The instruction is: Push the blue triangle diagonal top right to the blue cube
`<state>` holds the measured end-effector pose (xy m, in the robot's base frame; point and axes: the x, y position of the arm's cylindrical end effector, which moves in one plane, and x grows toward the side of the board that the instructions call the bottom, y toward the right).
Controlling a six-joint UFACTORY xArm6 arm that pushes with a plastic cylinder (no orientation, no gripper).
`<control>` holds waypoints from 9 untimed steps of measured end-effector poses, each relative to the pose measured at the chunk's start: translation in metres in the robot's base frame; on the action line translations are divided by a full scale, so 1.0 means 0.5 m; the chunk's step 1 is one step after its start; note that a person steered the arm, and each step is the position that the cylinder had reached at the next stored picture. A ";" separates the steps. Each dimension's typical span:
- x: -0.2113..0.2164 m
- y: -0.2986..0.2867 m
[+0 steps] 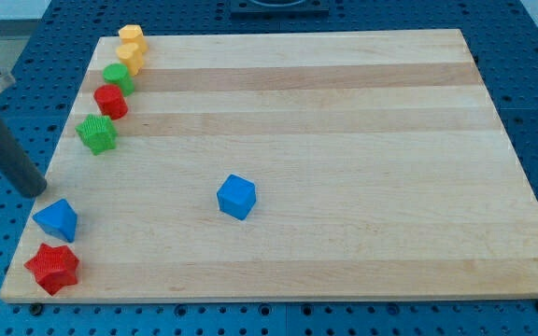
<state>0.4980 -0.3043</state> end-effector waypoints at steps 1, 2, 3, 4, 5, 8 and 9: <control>0.009 -0.001; 0.048 -0.001; 0.084 -0.001; 0.086 0.035; -0.005 0.140; -0.050 0.348; -0.051 0.242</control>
<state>0.4726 -0.1832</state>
